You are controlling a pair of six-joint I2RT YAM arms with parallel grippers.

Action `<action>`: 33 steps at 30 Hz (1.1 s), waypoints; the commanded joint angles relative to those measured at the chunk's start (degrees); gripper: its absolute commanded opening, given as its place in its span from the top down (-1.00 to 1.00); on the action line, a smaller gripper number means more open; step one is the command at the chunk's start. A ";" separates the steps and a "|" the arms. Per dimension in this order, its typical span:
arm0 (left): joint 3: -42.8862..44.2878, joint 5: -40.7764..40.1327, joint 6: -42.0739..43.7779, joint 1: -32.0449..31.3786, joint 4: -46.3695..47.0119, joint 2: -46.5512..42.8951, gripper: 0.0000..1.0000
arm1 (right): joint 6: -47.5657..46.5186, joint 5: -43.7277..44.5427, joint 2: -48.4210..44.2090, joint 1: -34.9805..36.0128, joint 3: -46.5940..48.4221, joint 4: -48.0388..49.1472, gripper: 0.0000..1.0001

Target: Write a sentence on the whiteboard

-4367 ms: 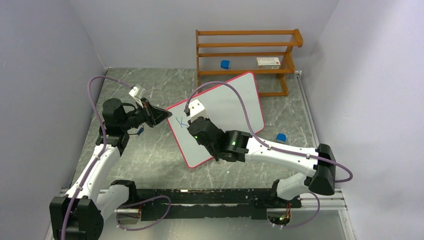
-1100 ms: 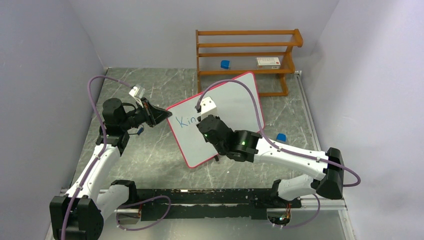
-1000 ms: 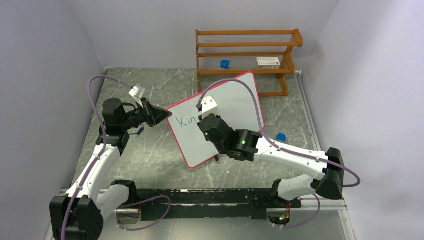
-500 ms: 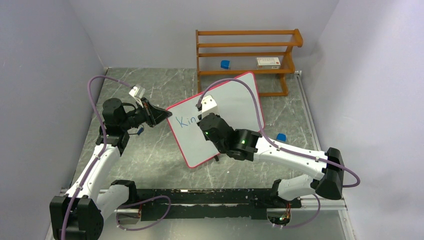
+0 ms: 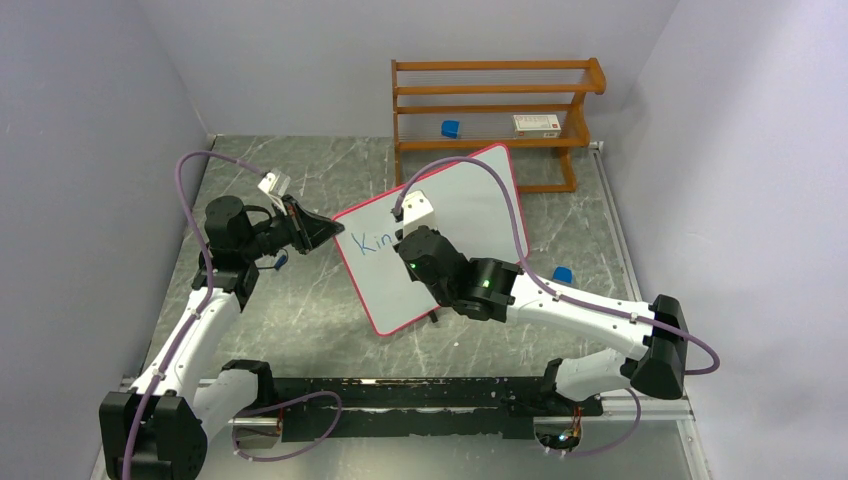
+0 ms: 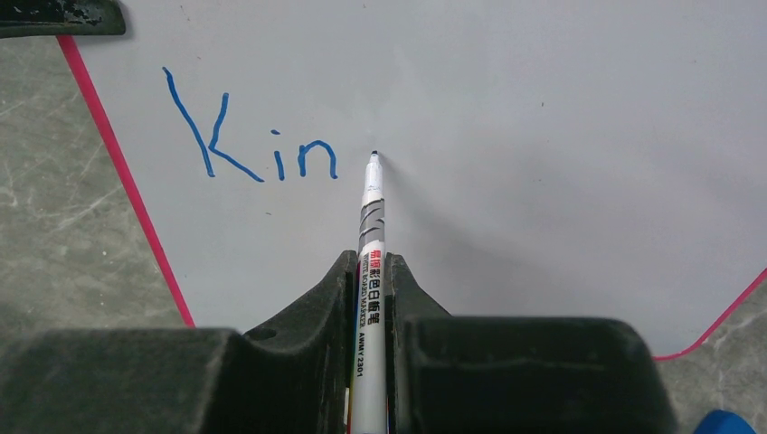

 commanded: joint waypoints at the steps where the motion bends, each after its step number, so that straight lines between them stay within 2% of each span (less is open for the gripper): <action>1: -0.11 -1.10 2.94 0.07 -2.33 0.99 0.90 | -0.26 0.27 0.54 -0.35 0.53 1.04 1.00; 33: -0.15 -0.76 2.76 0.07 -1.96 1.23 0.90 | -1.42 -1.47 0.69 -0.58 1.12 3.91 1.00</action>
